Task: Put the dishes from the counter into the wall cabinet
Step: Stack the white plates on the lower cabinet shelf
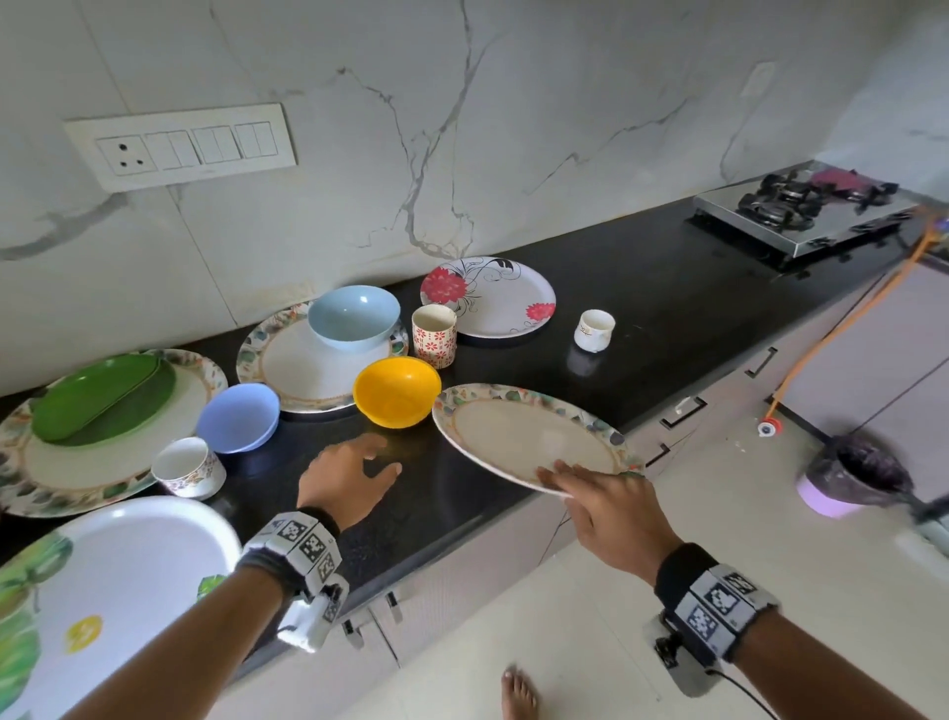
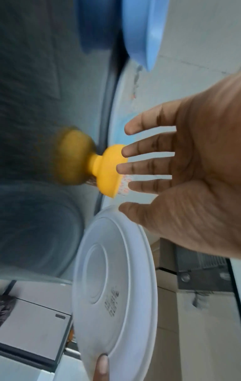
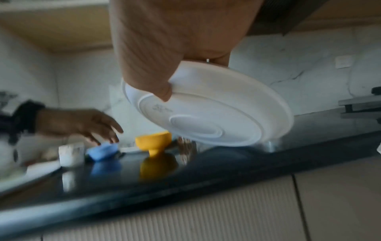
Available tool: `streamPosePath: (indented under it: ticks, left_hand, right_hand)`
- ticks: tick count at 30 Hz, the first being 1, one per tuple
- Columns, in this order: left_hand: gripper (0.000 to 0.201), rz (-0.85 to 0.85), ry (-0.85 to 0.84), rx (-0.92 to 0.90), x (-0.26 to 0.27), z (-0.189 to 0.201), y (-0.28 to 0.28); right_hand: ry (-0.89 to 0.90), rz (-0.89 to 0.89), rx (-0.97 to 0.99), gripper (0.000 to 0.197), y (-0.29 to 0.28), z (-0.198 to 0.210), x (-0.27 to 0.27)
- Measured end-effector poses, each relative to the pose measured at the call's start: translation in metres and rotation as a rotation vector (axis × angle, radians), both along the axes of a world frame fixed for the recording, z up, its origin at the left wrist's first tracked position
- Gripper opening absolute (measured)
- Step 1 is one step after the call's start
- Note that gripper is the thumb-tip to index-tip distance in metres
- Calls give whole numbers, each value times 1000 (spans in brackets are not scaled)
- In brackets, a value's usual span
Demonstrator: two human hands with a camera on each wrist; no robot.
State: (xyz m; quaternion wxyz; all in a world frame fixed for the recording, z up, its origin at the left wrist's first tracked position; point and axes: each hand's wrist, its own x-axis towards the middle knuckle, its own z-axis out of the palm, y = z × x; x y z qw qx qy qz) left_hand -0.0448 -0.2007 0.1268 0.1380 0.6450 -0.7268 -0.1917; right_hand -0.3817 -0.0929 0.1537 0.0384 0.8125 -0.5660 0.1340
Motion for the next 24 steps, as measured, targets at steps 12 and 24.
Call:
streamPosePath:
  ticks: [12,24]
  left_hand:
    - [37,-104,161,-603,21,214,-37]
    - [58,-61,23,-1068,59,419,-82]
  right_hand:
    - [-503,8,-288,18,14,142,20]
    - [-601,257,-672,8,15,295,33]
